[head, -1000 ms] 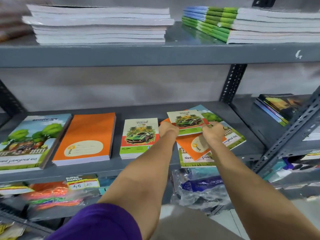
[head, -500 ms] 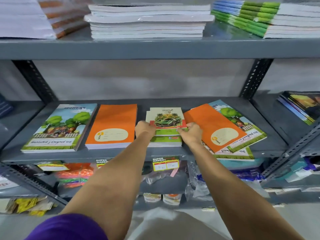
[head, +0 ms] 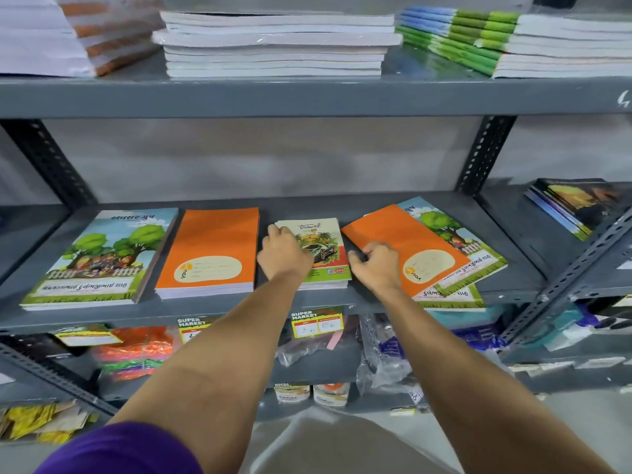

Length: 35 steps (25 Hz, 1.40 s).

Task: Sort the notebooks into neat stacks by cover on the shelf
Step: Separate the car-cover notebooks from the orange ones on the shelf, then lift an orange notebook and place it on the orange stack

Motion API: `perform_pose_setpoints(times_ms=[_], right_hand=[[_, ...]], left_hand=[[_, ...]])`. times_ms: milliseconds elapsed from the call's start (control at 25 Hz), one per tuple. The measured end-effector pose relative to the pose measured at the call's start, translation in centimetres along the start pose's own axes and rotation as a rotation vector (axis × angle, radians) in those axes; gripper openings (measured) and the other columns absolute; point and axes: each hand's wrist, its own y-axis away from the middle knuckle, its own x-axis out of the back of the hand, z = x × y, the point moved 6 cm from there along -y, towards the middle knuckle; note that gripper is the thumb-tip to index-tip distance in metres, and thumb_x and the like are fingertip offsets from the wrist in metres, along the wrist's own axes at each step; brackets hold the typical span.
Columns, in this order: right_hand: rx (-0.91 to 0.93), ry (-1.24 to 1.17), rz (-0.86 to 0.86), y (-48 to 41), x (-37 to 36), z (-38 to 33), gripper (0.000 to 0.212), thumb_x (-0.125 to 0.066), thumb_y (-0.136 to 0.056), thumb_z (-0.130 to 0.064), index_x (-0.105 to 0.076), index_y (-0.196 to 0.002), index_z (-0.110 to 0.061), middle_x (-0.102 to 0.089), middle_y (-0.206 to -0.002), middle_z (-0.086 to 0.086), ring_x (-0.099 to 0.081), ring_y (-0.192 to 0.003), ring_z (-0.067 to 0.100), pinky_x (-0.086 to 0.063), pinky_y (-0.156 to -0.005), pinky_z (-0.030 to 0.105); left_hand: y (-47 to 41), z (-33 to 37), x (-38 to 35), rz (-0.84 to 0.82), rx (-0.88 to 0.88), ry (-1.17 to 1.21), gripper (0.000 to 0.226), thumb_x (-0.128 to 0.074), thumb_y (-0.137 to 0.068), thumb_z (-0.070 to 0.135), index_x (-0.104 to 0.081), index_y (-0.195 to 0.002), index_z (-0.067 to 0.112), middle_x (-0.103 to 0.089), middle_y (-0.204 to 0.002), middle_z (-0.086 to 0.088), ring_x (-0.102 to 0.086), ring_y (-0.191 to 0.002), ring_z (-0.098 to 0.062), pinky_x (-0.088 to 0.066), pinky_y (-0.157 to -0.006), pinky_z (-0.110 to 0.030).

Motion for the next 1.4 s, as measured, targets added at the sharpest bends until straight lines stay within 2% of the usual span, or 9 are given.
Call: perform_pose_setpoints(times_ms=[160,280,360,440,640,840,1040,1200,1400], right_hand=[[-0.13,0.189,0.164,-2.8,6.2,4.2,0.024,-0.057,-0.09,-0.023,-0.066,-0.104,-0.007,-0.059,-0.115,0.013,-0.058,-0.105,0.029,-0.045,-0.077,0.028],[-0.266,0.469,0.066,-4.8,8.7,9.0,0.045,-0.065,-0.083,-0.03,-0.057,-0.121,-0.007,-0.051,-0.128,0.014,-0.045,-0.121,0.032,-0.046,-0.09,0.04],[-0.323,0.52,-0.042,-5.4,8.9,11.3,0.056,-0.062,-0.084,-0.038,-0.05,-0.129,-0.006,-0.048,-0.134,0.013,-0.041,-0.127,0.032,-0.044,-0.094,0.044],[-0.304,0.527,-0.06,-5.9,8.8,12.2,0.054,-0.055,-0.088,-0.042,-0.051,-0.128,-0.007,-0.047,-0.136,0.014,-0.038,-0.129,0.032,-0.041,-0.097,0.044],[-0.362,0.453,0.034,-6.0,9.1,13.0,0.051,-0.043,-0.093,-0.051,-0.06,-0.109,-0.006,-0.055,-0.125,0.019,-0.048,-0.12,0.034,-0.042,-0.098,0.045],[-0.443,0.314,0.095,-5.7,8.6,12.9,0.054,-0.041,-0.091,-0.056,-0.061,-0.091,-0.006,-0.063,-0.109,0.02,-0.06,-0.101,0.036,-0.051,-0.087,0.044],[-0.453,-0.104,0.19,-4.5,6.2,7.3,0.062,-0.051,-0.088,-0.052,-0.049,-0.128,-0.004,-0.052,-0.131,0.021,-0.051,-0.119,0.039,-0.041,-0.098,0.044],[-0.278,-0.274,0.167,-3.3,1.8,-1.7,0.051,-0.062,-0.085,-0.044,-0.06,-0.116,-0.003,-0.066,-0.114,0.019,-0.061,-0.109,0.035,-0.045,-0.091,0.036],[-0.058,-0.204,0.039,1.4,-7.4,-11.8,0.039,-0.068,-0.085,-0.033,-0.061,-0.106,-0.001,-0.071,-0.099,0.019,-0.066,-0.096,0.033,-0.046,-0.075,0.032]], left_hand=[[2.1,8.2,-2.5,-0.128,-0.098,0.126,0.028,-0.058,-0.081,0.025,-0.065,-0.103,0.009,-0.062,-0.112,-0.007,-0.067,-0.098,-0.031,-0.055,-0.078,-0.036],[3.9,12.4,-6.8,-0.364,-0.053,0.204,0.027,-0.058,-0.084,0.025,-0.066,-0.102,0.007,-0.068,-0.106,-0.01,-0.068,-0.098,-0.031,-0.057,-0.079,-0.035],[4.7,13.3,-9.3,-0.473,0.044,0.244,0.028,-0.057,-0.088,0.022,-0.066,-0.108,0.005,-0.067,-0.114,-0.011,-0.067,-0.102,-0.03,-0.056,-0.083,-0.036],[4.5,13.2,-10.6,-0.506,0.152,0.338,0.031,-0.056,-0.086,0.021,-0.065,-0.111,0.005,-0.067,-0.116,-0.012,-0.067,-0.102,-0.031,-0.056,-0.085,-0.037],[3.5,13.0,-10.5,-0.469,0.347,0.666,0.045,-0.053,-0.088,0.025,-0.045,-0.127,0.003,-0.059,-0.128,-0.017,-0.061,-0.112,-0.036,-0.051,-0.095,-0.045],[1.8,13.6,-7.6,-0.398,0.263,0.88,0.029,-0.046,-0.096,0.015,-0.043,-0.123,0.005,-0.06,-0.124,-0.02,-0.06,-0.113,-0.038,-0.05,-0.095,-0.043],[-0.5,9.1,-3.2,-0.339,0.219,1.098,0.013,-0.043,-0.099,0.005,-0.04,-0.105,0.017,-0.054,-0.104,-0.005,-0.053,-0.099,-0.02,-0.045,-0.095,-0.033],[-3.3,0.4,1.6,-0.113,0.227,0.95,0.022,-0.047,-0.095,0.008,-0.051,-0.117,0.005,-0.065,-0.114,-0.015,-0.059,-0.108,-0.029,-0.042,-0.094,-0.032],[-4.1,-13.2,6.2,0.079,0.328,0.59,0.023,-0.05,-0.095,0.019,-0.055,-0.116,0.011,-0.068,-0.113,-0.013,-0.063,-0.106,-0.033,-0.047,-0.081,-0.036]])
